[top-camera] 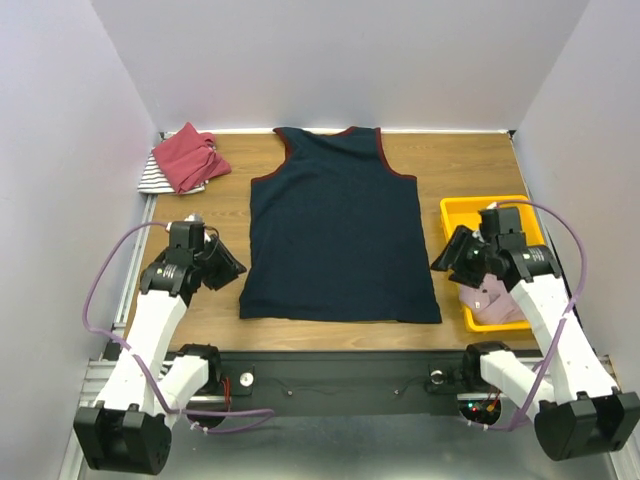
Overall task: Fold and stack the tank tops
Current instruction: Flatten the tank top out
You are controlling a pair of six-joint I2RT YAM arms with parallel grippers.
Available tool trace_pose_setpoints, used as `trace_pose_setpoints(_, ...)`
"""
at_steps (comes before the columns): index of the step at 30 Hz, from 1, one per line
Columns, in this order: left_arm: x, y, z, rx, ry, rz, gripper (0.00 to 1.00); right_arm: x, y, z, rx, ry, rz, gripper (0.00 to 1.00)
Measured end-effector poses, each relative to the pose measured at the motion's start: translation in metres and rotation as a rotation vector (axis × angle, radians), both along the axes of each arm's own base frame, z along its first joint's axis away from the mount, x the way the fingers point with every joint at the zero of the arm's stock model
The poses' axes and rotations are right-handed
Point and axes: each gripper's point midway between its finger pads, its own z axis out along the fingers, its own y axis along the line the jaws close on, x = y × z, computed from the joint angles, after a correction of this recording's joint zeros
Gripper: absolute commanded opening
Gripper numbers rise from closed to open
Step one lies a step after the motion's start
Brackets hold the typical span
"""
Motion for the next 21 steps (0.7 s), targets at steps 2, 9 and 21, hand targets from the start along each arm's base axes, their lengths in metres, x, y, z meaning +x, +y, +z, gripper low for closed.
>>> trace_pose_setpoints(2,0.014,-0.001,0.007,0.003,-0.015,-0.002,0.41,0.006,0.019,-0.002,0.011,-0.009,0.055,0.61)
trace_pose_setpoints(9,0.109,-0.007,0.011,0.015,-0.079,0.005,0.41,0.012,0.171,-0.028,-0.098,-0.011,0.432,0.61)
trace_pose_setpoints(21,0.322,-0.003,-0.05,0.17,-0.114,-0.123,0.44,0.018,0.343,-0.02,-0.092,-0.232,0.627,0.5)
